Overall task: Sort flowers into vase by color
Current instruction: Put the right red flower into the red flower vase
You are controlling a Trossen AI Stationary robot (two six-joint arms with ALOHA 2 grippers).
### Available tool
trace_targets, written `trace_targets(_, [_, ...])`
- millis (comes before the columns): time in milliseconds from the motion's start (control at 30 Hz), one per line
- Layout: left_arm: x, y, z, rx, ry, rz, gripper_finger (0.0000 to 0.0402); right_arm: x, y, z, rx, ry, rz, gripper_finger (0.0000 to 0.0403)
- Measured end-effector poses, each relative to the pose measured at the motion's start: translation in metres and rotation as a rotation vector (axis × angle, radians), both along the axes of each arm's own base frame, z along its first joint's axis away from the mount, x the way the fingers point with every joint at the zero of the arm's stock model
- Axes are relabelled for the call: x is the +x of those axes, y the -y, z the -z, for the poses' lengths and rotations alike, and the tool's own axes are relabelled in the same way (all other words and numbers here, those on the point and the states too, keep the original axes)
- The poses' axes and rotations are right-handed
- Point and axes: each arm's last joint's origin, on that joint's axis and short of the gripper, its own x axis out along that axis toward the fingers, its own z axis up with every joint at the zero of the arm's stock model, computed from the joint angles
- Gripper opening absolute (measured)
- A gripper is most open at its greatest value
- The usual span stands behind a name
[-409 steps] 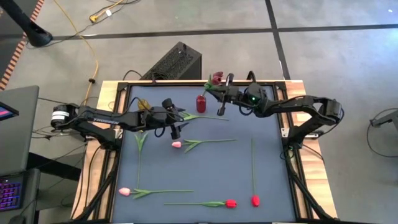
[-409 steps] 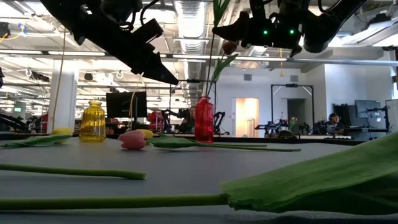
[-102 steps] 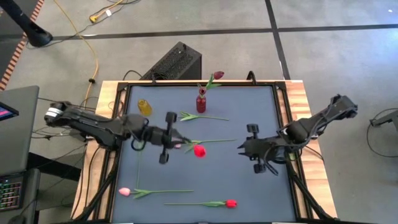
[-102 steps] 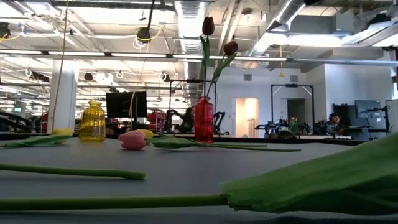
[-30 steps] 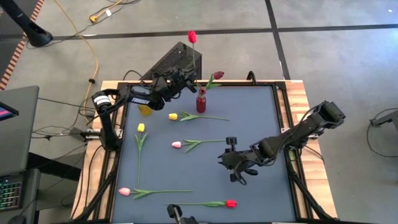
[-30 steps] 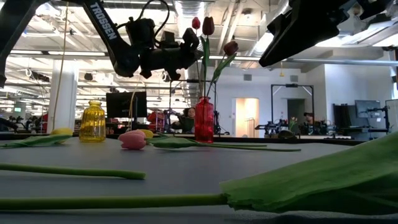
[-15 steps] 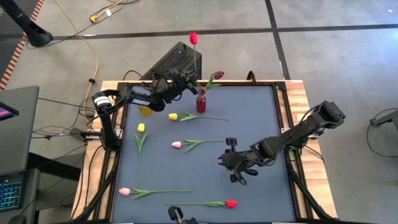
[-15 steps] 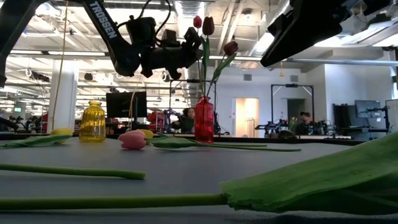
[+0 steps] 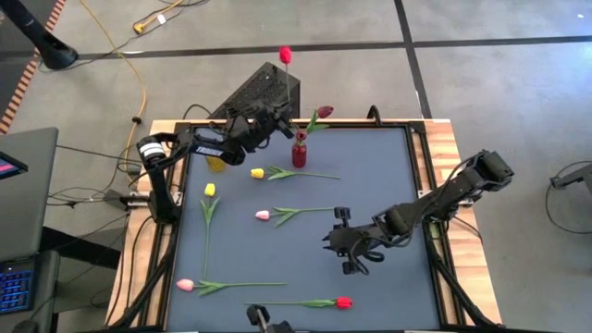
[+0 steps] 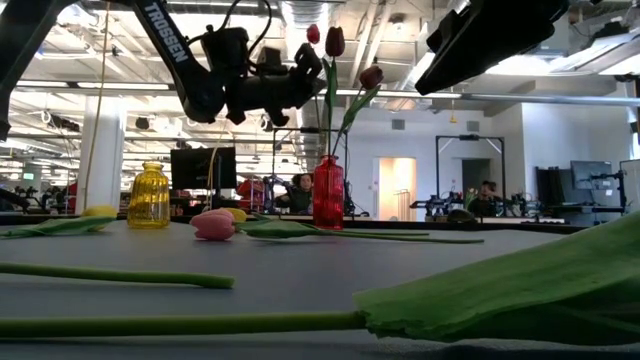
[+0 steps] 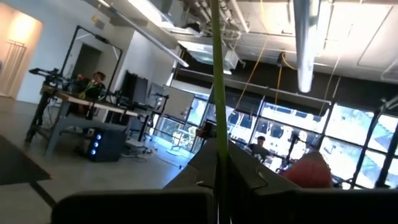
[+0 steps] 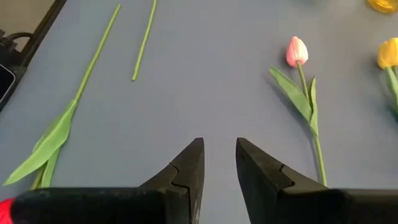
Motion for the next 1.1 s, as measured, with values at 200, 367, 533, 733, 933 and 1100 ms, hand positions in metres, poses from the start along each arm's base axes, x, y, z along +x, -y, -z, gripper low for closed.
trace_targets(200, [0.0, 0.0, 0.001, 0.004, -0.016, -0.007, 0.0, 0.0, 0.0, 0.0, 0.0, 0.0, 0.0, 0.0118])
trace_targets(367, [0.001, 0.0, 0.001, 0.003, -0.023, -0.009, 0.0, 0.0, 0.0, 0.0, -0.001, 0.0, 0.0, 0.0118])
trace_targets(533, [0.001, 0.0, 0.002, 0.014, -0.042, -0.016, 0.0, 0.0, 0.0, 0.0, -0.001, 0.001, 0.0, 0.0118])
trace_targets(733, [0.002, 0.0, 0.002, 0.018, -0.06, -0.014, 0.0, 0.001, 0.0, -0.001, 0.002, 0.009, 0.0, 0.0118])
trace_targets(933, [0.011, 0.002, 0.011, 0.033, -0.097, -0.001, 0.0, 0.001, 0.0, -0.001, 0.005, 0.018, -0.001, 0.0118])
trace_targets(1100, [0.02, -0.002, 0.019, 0.02, -0.093, 0.048, 0.0, 0.001, 0.0, -0.002, 0.005, 0.02, -0.001, 0.0118])
